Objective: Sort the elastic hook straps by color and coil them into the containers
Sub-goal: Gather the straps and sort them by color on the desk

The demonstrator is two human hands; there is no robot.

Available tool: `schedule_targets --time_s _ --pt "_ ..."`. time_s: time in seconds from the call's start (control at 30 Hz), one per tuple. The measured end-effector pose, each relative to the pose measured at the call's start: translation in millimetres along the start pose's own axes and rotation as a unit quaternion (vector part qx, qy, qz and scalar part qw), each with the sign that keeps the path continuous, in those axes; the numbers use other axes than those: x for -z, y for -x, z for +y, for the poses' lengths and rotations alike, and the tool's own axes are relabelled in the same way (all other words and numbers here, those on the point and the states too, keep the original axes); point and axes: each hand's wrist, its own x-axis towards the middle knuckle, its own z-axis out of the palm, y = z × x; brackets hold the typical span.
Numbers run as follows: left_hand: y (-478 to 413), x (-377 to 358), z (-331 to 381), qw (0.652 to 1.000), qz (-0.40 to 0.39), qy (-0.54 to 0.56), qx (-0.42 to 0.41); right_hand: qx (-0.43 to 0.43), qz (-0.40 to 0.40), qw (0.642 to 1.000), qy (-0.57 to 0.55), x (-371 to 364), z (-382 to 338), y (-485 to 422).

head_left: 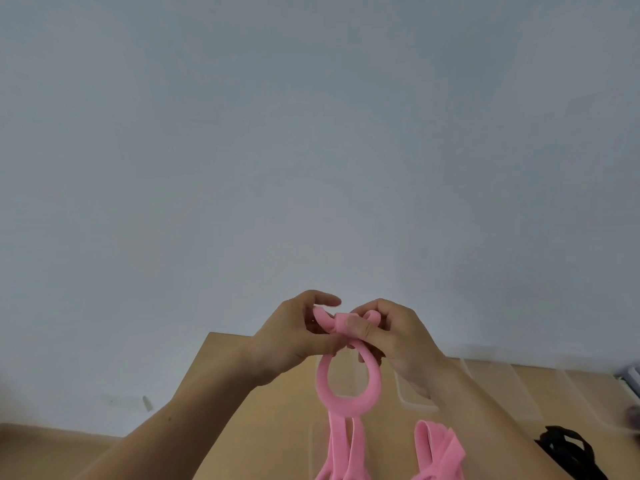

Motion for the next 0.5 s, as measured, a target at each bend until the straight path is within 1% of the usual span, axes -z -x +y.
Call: schedule_targets --time_s 0.13,0.2,0.3,0.4,0.5 --pt "1 3 5 0.999 -0.024 -0.006 0.032 0.016 0.013 1.000 -0.003 -1 3 -2" --pt "2 4 6 0.997 -0.043 0.013 0.064 0.021 0.013 1.000 -0.004 -2 6 -2" --pt "2 7 7 0.992 -0.060 0.060 0.095 0.035 -0.014 0.999 -0.019 -2 9 -1" --pt "2 8 5 0.991 -0.052 0.068 0.103 0.045 -0.021 0.999 0.010 -3 13 -1" --pt "2 6 4 0.995 -0.036 0.049 0.085 0.039 -0.013 0.998 0.040 -3 15 -1"
